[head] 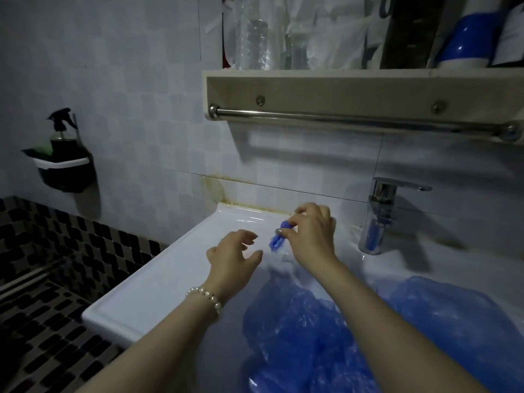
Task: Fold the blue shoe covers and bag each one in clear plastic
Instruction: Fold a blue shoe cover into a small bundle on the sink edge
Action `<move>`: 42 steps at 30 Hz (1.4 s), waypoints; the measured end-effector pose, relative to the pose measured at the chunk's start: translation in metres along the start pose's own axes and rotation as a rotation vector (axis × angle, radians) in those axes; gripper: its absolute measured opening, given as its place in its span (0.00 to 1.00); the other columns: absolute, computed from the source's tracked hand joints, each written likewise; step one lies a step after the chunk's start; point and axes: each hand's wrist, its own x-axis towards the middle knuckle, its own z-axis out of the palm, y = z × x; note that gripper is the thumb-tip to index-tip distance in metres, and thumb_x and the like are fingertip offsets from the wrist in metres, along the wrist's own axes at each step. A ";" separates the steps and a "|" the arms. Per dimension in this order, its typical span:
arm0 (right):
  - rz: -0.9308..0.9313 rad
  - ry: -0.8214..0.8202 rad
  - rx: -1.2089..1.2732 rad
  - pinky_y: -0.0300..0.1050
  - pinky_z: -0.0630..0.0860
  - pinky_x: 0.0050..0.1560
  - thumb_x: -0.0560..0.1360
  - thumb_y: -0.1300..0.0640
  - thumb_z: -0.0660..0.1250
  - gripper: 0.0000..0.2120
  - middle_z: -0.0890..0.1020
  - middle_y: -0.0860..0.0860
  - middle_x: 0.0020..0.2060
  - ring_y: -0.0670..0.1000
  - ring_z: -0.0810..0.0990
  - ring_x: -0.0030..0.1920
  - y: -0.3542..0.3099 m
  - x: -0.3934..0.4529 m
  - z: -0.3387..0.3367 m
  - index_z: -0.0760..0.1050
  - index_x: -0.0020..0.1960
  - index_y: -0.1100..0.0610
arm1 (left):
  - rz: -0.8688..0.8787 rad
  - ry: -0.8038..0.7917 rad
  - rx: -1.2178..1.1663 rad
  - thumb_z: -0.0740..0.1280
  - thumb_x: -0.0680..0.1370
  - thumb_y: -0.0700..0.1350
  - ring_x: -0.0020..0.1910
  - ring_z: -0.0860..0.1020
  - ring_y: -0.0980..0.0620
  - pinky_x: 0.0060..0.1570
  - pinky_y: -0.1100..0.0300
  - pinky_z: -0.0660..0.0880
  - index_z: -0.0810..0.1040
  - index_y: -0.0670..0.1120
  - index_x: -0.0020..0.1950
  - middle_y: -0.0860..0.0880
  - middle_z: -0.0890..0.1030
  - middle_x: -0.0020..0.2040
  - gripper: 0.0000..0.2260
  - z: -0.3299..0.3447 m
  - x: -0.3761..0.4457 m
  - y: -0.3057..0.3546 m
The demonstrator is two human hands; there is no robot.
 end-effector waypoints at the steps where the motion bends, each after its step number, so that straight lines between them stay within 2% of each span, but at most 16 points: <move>1: -0.032 -0.019 -0.136 0.44 0.55 0.61 0.75 0.50 0.67 0.11 0.71 0.49 0.64 0.53 0.61 0.66 0.002 0.007 -0.001 0.82 0.50 0.56 | 0.007 0.034 0.018 0.66 0.77 0.48 0.50 0.73 0.58 0.55 0.60 0.58 0.74 0.53 0.58 0.58 0.74 0.52 0.10 0.000 -0.001 -0.004; 3: -0.019 -0.100 -0.318 0.50 0.48 0.68 0.76 0.48 0.66 0.11 0.62 0.51 0.72 0.56 0.50 0.73 0.004 0.021 0.001 0.82 0.50 0.53 | 0.007 0.072 0.035 0.66 0.77 0.47 0.53 0.73 0.57 0.52 0.61 0.54 0.75 0.52 0.58 0.56 0.75 0.53 0.11 -0.001 -0.002 -0.012; 5: 0.051 -0.190 -0.455 0.57 0.44 0.71 0.76 0.47 0.66 0.09 0.63 0.53 0.72 0.58 0.47 0.75 0.005 0.034 0.007 0.80 0.49 0.50 | 0.001 0.105 0.029 0.66 0.76 0.45 0.51 0.72 0.57 0.50 0.62 0.53 0.75 0.52 0.59 0.57 0.75 0.52 0.11 -0.003 -0.003 -0.017; 8: 0.188 -0.266 -0.539 0.60 0.46 0.71 0.73 0.52 0.69 0.05 0.79 0.52 0.56 0.57 0.58 0.72 0.002 0.044 0.017 0.73 0.45 0.50 | 0.010 0.151 0.023 0.66 0.75 0.43 0.47 0.71 0.59 0.48 0.63 0.51 0.75 0.52 0.58 0.58 0.74 0.49 0.13 -0.006 -0.007 -0.021; 10: 0.208 -0.248 -0.549 0.59 0.48 0.71 0.72 0.56 0.68 0.07 0.81 0.50 0.48 0.54 0.67 0.65 0.000 0.045 0.018 0.70 0.44 0.50 | -0.003 0.150 0.005 0.66 0.74 0.42 0.47 0.71 0.59 0.48 0.63 0.51 0.74 0.52 0.59 0.58 0.73 0.48 0.14 -0.006 -0.008 -0.022; 12: 0.182 -0.201 -0.533 0.56 0.50 0.70 0.71 0.61 0.66 0.08 0.81 0.49 0.45 0.52 0.69 0.59 0.000 0.044 0.018 0.70 0.44 0.50 | -0.027 0.139 -0.023 0.66 0.74 0.41 0.47 0.72 0.59 0.49 0.63 0.51 0.73 0.52 0.60 0.57 0.73 0.49 0.15 -0.007 -0.008 -0.022; 15: 0.137 -0.080 -0.398 0.52 0.51 0.67 0.72 0.63 0.65 0.07 0.77 0.49 0.40 0.51 0.70 0.53 0.006 0.045 0.014 0.73 0.40 0.52 | -0.036 0.113 -0.056 0.66 0.74 0.42 0.47 0.72 0.59 0.53 0.62 0.53 0.72 0.53 0.60 0.57 0.74 0.49 0.15 -0.007 -0.008 -0.021; 18: 0.168 0.000 -0.172 0.48 0.54 0.58 0.74 0.58 0.67 0.05 0.79 0.47 0.39 0.52 0.73 0.51 0.010 0.050 0.003 0.78 0.39 0.54 | -0.053 0.081 -0.087 0.66 0.75 0.42 0.47 0.72 0.59 0.54 0.62 0.53 0.72 0.53 0.61 0.56 0.74 0.51 0.15 -0.008 -0.009 -0.019; 20: 0.256 0.016 0.110 0.46 0.59 0.50 0.73 0.55 0.71 0.05 0.77 0.46 0.35 0.52 0.73 0.45 0.012 0.051 -0.010 0.79 0.39 0.54 | -0.047 0.067 -0.096 0.67 0.74 0.43 0.45 0.72 0.60 0.54 0.62 0.54 0.73 0.52 0.60 0.56 0.74 0.51 0.15 -0.009 -0.010 -0.019; 23: 0.327 0.004 0.596 0.41 0.68 0.42 0.69 0.60 0.74 0.06 0.78 0.52 0.32 0.51 0.76 0.39 0.014 0.047 -0.045 0.78 0.36 0.57 | 0.005 0.025 -0.091 0.67 0.74 0.43 0.44 0.71 0.62 0.52 0.63 0.55 0.75 0.51 0.57 0.56 0.74 0.50 0.13 -0.008 -0.012 -0.018; 27: 0.414 -0.367 0.512 0.42 0.72 0.40 0.71 0.62 0.72 0.03 0.81 0.54 0.35 0.50 0.79 0.38 0.020 0.039 -0.083 0.78 0.41 0.61 | 0.095 -0.085 -0.024 0.66 0.75 0.45 0.51 0.72 0.58 0.55 0.63 0.55 0.76 0.52 0.55 0.57 0.72 0.52 0.09 -0.008 -0.015 -0.015; 30: 0.455 -0.497 0.385 0.43 0.75 0.37 0.74 0.62 0.70 0.03 0.81 0.55 0.37 0.51 0.80 0.38 0.027 0.034 -0.078 0.77 0.43 0.61 | 0.157 -0.199 0.033 0.63 0.78 0.46 0.60 0.66 0.57 0.62 0.61 0.53 0.77 0.55 0.57 0.57 0.70 0.58 0.10 -0.005 -0.016 -0.010; 33: 0.478 -0.456 0.474 0.44 0.78 0.33 0.77 0.61 0.66 0.04 0.80 0.57 0.43 0.54 0.81 0.35 0.036 0.030 -0.064 0.73 0.50 0.62 | 0.230 -0.312 0.156 0.60 0.81 0.47 0.69 0.60 0.55 0.69 0.55 0.51 0.76 0.57 0.62 0.57 0.66 0.69 0.12 0.004 -0.008 0.006; 36: 0.441 -0.336 0.543 0.46 0.81 0.33 0.79 0.60 0.63 0.06 0.78 0.58 0.45 0.56 0.81 0.34 0.045 0.033 -0.054 0.70 0.54 0.59 | 0.216 -0.418 0.062 0.59 0.81 0.46 0.72 0.60 0.52 0.72 0.50 0.53 0.75 0.57 0.64 0.54 0.62 0.73 0.13 0.018 0.007 0.032; 39: 0.358 -0.346 0.474 0.53 0.81 0.44 0.79 0.59 0.62 0.03 0.78 0.58 0.44 0.57 0.81 0.37 0.052 0.032 -0.043 0.68 0.48 0.57 | 0.248 -0.564 0.127 0.59 0.81 0.45 0.69 0.67 0.48 0.69 0.48 0.61 0.73 0.54 0.67 0.50 0.63 0.73 0.15 0.040 0.015 0.052; 42: 0.275 -0.302 0.379 0.56 0.79 0.52 0.78 0.60 0.63 0.10 0.77 0.57 0.41 0.56 0.79 0.42 0.055 0.032 -0.035 0.66 0.40 0.55 | 0.365 -0.591 0.422 0.58 0.80 0.46 0.70 0.64 0.46 0.68 0.48 0.58 0.66 0.55 0.72 0.50 0.61 0.75 0.20 0.062 0.019 0.052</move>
